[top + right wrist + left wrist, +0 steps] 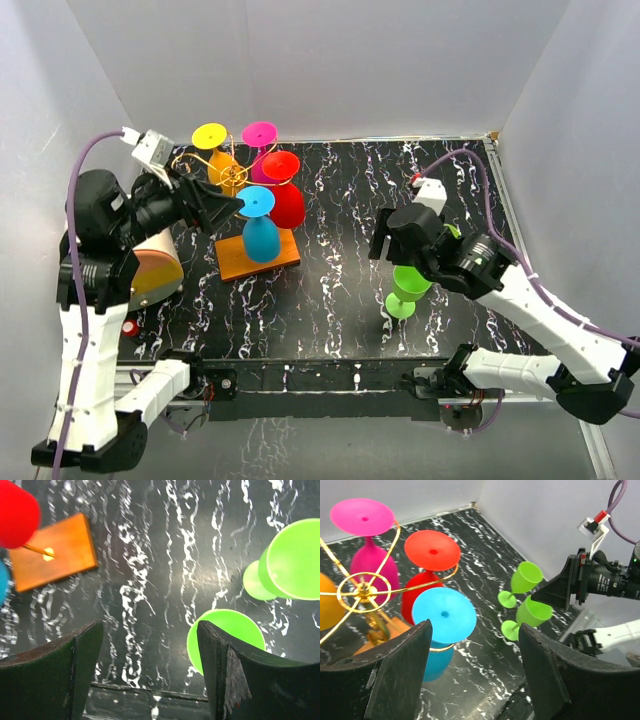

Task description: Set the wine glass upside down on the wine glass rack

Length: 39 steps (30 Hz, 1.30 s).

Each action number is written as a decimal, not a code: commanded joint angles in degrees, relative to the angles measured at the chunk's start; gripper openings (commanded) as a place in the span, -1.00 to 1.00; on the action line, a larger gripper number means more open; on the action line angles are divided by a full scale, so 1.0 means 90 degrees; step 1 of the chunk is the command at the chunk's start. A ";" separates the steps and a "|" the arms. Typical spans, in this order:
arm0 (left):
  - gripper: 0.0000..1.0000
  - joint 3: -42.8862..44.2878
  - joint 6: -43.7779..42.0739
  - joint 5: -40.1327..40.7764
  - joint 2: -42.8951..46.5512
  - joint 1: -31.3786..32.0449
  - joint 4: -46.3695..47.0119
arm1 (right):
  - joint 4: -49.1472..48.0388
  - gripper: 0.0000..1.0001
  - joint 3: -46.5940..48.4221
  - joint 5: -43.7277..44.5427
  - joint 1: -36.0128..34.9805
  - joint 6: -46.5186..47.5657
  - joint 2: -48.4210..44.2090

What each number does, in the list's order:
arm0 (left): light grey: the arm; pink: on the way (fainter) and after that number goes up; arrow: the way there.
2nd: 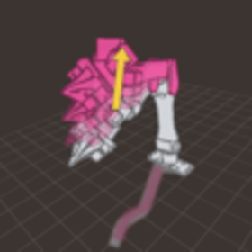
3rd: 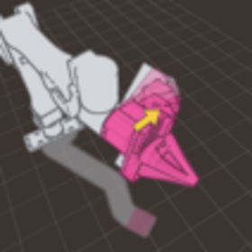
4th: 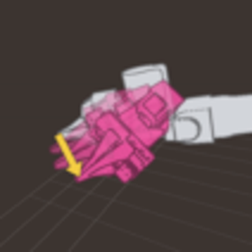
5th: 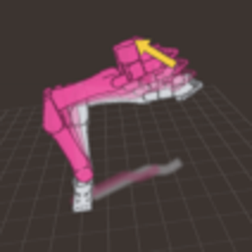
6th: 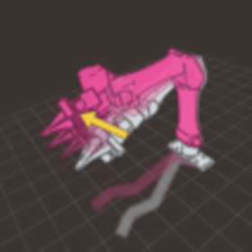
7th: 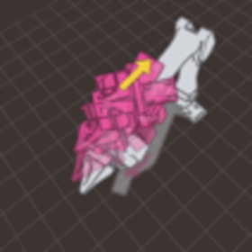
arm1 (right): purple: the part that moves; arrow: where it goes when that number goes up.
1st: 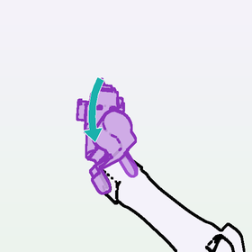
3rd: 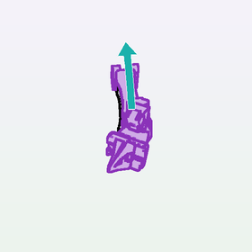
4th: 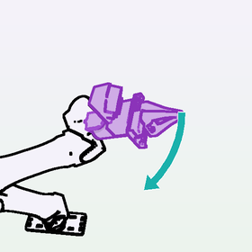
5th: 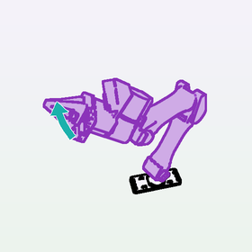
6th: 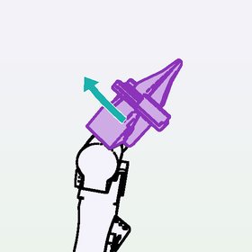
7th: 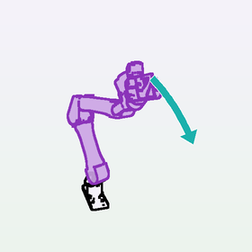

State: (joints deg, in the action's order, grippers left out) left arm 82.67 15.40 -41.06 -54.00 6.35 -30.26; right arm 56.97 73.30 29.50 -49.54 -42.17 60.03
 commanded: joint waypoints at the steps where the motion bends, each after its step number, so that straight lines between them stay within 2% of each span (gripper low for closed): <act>1: 0.37 -0.0276 -0.0541 0.1000 0.0285 0.0026 -0.0190 | 0.0546 0.47 -0.0241 -0.0034 -0.0020 -0.0216 0.0379; 4: 0.37 -0.0310 -0.0577 0.1518 0.0340 0.0053 -0.0257 | 0.0623 0.44 -0.0365 0.0007 -0.0017 -0.0315 0.0645; 7: 0.38 -0.0256 -0.0611 0.1865 0.0365 0.0101 -0.0327 | 0.0524 0.32 -0.0513 -0.0065 -0.0018 -0.0270 0.0784; 9: 0.40 -0.0224 -0.0653 0.1896 0.0391 0.0131 -0.0372 | 0.0476 0.25 -0.0613 -0.0080 -0.0023 -0.0300 0.0871; 15: 0.41 -0.0193 -0.0623 0.1736 0.0403 0.0209 -0.0352 | 0.1294 0.06 -0.0577 0.0507 -0.0022 -0.0920 0.1173; 18: 0.42 -0.0159 -0.0580 0.1669 0.0353 0.0255 -0.0312 | 0.1092 -0.04 -0.0724 0.0432 -0.0023 -0.0910 0.1069; 21: 0.57 -0.0067 -0.0546 0.1790 0.0313 0.0271 -0.0328 | 0.0544 -0.26 -0.0990 0.0027 -0.0021 -0.0783 0.0942; 23: 0.94 0.0012 -0.0499 0.2249 0.0291 0.0270 -0.0404 | 0.0259 -0.51 -0.1148 -0.0177 -0.0022 -0.0780 0.0909; 29: 0.97 0.0092 -0.0359 0.2789 0.0296 0.0271 -0.0543 | 0.0156 -0.97 -0.1073 0.0035 -0.0023 -0.0805 0.0981; 34: 0.97 0.0046 0.0008 0.2856 0.0247 0.0271 -0.0395 | -0.0055 -1.00 -0.0621 0.0386 -0.0023 -0.0637 0.0709; 39: 0.96 0.0288 0.0467 0.1947 0.0052 0.0271 -0.0045 | -0.1427 -1.00 -0.0343 0.0577 -0.0018 -0.0010 -0.0129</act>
State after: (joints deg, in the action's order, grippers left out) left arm 81.54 15.51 -17.85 -52.40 8.54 -33.93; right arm 57.41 65.45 30.41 -49.54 -46.81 66.37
